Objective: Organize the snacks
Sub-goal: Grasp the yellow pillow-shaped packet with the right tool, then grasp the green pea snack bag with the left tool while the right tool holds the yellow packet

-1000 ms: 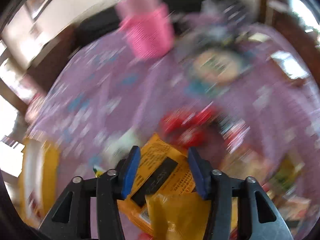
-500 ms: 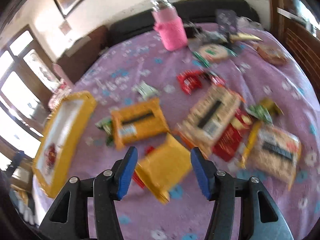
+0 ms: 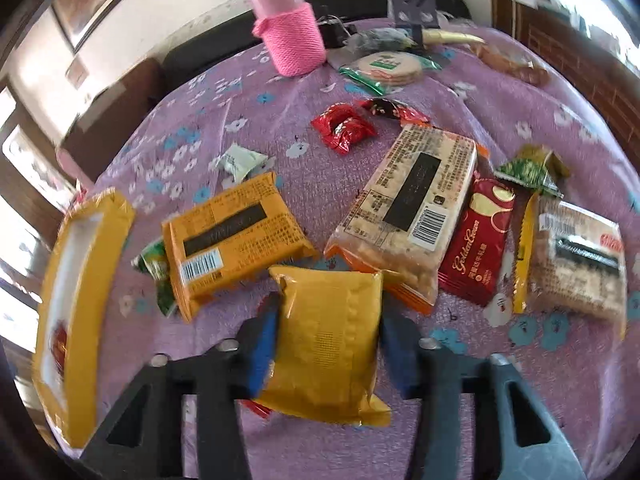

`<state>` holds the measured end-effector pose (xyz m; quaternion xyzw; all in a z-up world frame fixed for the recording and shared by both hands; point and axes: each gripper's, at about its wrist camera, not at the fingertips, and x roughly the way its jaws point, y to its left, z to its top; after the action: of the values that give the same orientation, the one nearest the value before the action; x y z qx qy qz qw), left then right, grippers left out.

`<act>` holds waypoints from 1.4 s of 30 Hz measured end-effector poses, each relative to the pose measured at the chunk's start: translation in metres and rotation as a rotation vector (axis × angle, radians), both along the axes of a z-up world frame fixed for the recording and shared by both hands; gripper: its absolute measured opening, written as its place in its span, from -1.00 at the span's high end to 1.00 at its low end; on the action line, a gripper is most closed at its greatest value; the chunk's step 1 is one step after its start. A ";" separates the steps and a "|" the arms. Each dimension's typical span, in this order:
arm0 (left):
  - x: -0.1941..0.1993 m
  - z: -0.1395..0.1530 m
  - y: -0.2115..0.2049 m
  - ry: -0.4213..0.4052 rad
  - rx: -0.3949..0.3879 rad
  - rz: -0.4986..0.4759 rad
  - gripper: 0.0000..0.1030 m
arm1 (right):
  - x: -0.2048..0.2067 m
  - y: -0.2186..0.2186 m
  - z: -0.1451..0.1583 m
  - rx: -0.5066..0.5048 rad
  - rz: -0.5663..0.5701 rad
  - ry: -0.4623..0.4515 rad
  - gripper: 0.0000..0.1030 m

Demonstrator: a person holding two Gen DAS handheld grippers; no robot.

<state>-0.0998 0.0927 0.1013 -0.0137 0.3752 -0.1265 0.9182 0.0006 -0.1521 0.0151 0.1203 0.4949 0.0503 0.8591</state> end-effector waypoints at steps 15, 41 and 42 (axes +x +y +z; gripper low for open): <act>0.131 -0.072 -0.046 0.157 -0.025 0.000 -0.11 | -0.012 -0.024 -0.005 0.066 0.042 -0.105 0.11; 0.045 0.015 0.037 -0.064 -0.258 -0.057 0.41 | -0.085 0.011 0.055 0.053 0.038 -0.230 0.13; 0.041 0.017 0.045 -0.077 -0.256 -0.049 0.41 | -0.089 0.014 0.060 0.048 0.040 -0.238 0.13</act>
<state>-0.0587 0.1377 0.1188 -0.1167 0.3206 -0.1963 0.9193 -0.0888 -0.1379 0.0753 0.1241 0.3902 0.0931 0.9076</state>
